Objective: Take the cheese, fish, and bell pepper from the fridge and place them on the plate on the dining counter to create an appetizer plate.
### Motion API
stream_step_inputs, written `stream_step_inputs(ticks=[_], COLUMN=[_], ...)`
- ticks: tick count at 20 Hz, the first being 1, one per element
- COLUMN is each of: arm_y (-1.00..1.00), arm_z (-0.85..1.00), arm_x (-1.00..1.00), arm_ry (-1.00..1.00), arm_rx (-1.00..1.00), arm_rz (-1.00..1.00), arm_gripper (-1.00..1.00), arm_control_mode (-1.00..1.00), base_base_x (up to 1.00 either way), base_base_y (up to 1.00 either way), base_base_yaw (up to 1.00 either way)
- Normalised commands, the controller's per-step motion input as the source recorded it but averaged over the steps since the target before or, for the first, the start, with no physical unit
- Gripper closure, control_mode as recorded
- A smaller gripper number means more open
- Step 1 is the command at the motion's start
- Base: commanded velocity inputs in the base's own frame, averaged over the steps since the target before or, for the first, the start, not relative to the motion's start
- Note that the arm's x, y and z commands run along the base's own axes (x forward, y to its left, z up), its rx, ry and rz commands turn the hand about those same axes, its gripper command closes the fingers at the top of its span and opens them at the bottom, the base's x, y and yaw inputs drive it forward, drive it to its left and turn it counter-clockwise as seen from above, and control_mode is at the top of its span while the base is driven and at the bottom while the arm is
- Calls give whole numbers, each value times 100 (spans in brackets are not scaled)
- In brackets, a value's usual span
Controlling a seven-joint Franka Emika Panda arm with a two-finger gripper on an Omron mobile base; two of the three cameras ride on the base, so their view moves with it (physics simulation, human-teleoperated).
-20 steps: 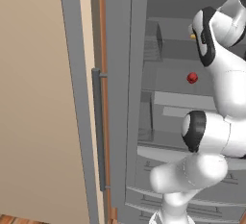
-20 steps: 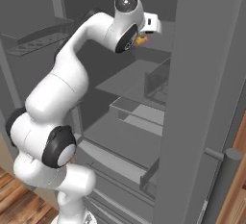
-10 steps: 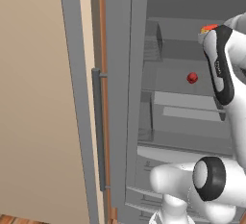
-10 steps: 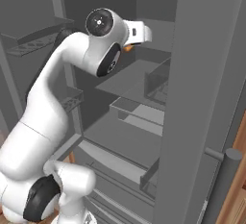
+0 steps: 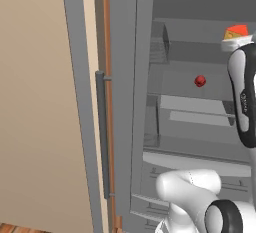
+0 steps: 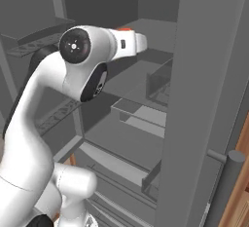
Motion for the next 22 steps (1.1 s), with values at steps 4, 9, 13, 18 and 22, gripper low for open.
stream_step_inputs(ticks=[4, 9, 13, 18, 22], arm_y=[6, 0, 0, 0, 0], arm_z=[11, 0, 0, 0, 0], arm_x=[-34, 0, 0, 0, 0], arm_ry=[0, 0, 0, 0, 0], arm_rx=[0, 0, 0, 0, 0], arm_rz=[0, 0, 0, 0, 0], arm_gripper=[100, 100, 100, 100, 100], arm_control_mode=[100, 100, 100, 100, 100], base_base_x=[-38, -83, -84, -55, -59], base_base_y=[6, 20, 28, 36, 52], base_base_yaw=[0, 0, 0, 0, 0])
